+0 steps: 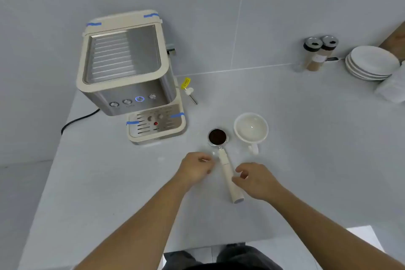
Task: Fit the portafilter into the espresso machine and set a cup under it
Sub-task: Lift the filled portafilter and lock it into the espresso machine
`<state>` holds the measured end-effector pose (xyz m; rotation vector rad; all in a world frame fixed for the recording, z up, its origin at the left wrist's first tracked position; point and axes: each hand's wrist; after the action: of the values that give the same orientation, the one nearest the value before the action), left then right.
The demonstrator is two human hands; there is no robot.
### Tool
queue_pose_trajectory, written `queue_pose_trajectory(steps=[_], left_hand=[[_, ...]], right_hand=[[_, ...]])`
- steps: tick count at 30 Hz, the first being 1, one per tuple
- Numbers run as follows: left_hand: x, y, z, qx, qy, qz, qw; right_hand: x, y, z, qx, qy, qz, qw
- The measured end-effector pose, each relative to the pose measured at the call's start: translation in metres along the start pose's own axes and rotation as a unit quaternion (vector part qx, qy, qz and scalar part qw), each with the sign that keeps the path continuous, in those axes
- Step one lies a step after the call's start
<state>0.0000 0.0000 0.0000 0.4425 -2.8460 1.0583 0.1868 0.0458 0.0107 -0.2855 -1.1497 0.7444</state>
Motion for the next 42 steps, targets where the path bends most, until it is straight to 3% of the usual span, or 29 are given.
queue_pose_trajectory(steps=[10,20,24,35,42], left_hand=[[-0.033,0.018,-0.002,0.024,-0.082,-0.042,0.996],[-0.039,0.019,-0.002,0.040,-0.097,-0.038,0.994],[-0.035,0.013,-0.004,0.051,-0.157,-0.028,0.986],[0.022,-0.009,-0.008,0.019,-0.237,-0.045,0.970],[0.072,-0.025,-0.010,0.010,-0.247,-0.048,0.968]], right_hand=[[-0.021,0.005,-0.008,-0.015,0.027,0.002,1.000],[-0.022,0.007,-0.001,-0.019,0.018,0.018,1.000],[-0.018,0.001,0.005,-0.012,0.030,0.025,0.999],[-0.015,-0.008,0.045,0.015,0.177,0.067,0.982],[-0.023,-0.008,0.087,0.013,0.366,0.164,0.916]])
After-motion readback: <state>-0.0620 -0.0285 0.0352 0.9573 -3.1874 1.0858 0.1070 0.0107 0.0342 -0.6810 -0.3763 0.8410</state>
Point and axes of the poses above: each hand's wrist, its own y-axis towards the middle knuckle, its own x-axis out of the back of the hand, z = x × y, and after that the axes turned 10 degrees about -y, right-handed
